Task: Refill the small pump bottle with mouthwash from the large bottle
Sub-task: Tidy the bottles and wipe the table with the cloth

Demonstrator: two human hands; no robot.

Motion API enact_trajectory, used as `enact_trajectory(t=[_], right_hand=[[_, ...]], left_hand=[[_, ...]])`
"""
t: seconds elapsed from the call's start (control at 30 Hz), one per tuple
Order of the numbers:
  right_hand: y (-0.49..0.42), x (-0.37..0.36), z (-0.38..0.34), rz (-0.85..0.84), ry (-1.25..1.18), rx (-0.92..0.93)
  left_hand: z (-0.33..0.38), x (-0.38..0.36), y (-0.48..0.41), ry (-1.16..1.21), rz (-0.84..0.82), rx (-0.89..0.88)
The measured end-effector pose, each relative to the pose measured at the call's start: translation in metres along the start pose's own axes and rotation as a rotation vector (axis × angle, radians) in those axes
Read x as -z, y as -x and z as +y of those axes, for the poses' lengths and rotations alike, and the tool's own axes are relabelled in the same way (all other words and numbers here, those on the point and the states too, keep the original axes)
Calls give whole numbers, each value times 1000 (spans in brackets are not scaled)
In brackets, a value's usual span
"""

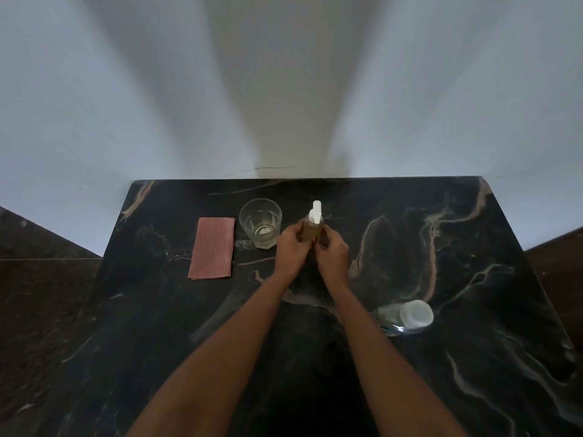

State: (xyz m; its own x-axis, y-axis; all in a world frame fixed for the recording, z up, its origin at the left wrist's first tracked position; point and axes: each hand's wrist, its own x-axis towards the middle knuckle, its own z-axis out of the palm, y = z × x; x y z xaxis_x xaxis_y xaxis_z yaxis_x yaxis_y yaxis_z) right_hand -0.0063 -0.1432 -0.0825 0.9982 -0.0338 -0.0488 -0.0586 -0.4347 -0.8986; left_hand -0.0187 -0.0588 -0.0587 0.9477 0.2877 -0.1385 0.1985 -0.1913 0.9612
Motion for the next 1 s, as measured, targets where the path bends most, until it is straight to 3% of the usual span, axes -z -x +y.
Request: enact_trajectory(t=[0.5, 0.8, 1.0], right_hand=[[0, -4, 3, -1, -24, 12], [45, 14, 8, -12, 39, 13], [100, 35, 17, -34, 84, 63]], left_hand=[[-4, 0, -1, -14, -37, 31], [-12, 1, 43, -105, -22, 90], [-17, 4, 85, -138, -55, 5]])
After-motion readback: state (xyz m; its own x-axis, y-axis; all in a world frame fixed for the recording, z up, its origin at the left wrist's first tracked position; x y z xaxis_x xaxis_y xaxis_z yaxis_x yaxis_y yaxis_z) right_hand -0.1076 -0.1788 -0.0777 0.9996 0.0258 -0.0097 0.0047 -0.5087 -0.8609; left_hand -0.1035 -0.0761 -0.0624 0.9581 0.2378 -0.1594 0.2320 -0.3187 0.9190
